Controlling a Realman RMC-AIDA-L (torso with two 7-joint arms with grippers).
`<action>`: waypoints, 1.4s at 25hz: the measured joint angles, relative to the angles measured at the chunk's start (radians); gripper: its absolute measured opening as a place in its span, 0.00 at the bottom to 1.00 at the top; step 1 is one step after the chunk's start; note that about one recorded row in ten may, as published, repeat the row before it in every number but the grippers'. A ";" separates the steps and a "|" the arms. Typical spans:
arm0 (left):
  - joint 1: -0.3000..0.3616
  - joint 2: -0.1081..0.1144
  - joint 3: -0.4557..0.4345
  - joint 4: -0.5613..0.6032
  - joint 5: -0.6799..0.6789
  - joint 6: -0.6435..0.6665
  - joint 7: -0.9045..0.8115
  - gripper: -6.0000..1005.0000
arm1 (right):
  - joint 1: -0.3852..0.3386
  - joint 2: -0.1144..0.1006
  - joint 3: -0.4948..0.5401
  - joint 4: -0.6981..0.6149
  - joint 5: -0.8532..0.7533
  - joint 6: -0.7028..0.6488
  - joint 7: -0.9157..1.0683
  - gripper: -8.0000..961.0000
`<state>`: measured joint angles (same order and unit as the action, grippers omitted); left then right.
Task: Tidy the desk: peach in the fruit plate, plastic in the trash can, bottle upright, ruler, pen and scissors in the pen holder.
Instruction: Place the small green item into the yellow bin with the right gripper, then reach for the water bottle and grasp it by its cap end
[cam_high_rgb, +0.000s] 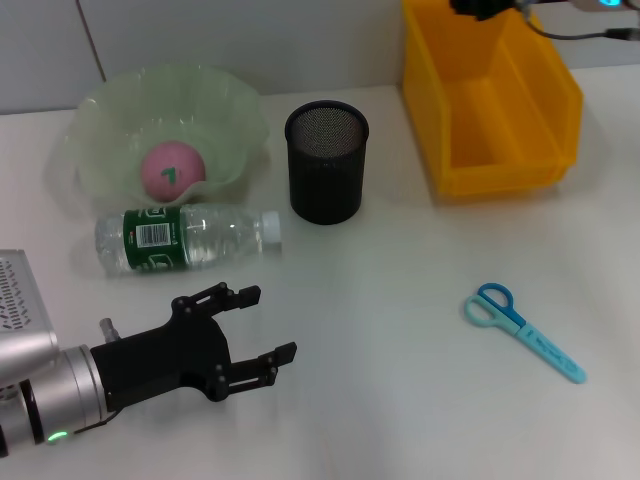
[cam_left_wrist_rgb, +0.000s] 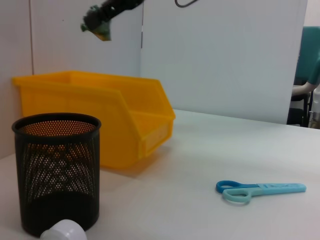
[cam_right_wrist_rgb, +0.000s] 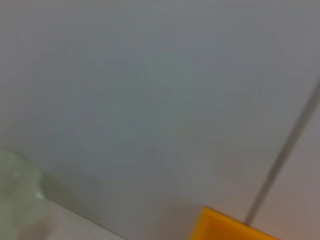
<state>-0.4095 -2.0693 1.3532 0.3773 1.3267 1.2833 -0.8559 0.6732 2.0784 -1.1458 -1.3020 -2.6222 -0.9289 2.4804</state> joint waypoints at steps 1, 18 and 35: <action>0.000 0.000 0.001 0.000 0.000 0.000 0.000 0.79 | -0.007 0.000 0.015 0.000 -0.002 0.000 0.000 0.46; 0.000 0.000 0.000 0.000 0.000 0.001 0.000 0.79 | 0.015 -0.005 0.065 0.178 0.012 0.075 -0.071 0.65; 0.032 0.006 -0.038 0.013 -0.002 0.082 0.000 0.79 | -0.478 -0.002 0.149 -0.038 1.015 -0.589 -0.875 0.84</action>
<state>-0.3770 -2.0635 1.3153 0.3903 1.3246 1.3656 -0.8555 0.1948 2.0763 -0.9967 -1.3403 -1.6068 -1.5177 1.6051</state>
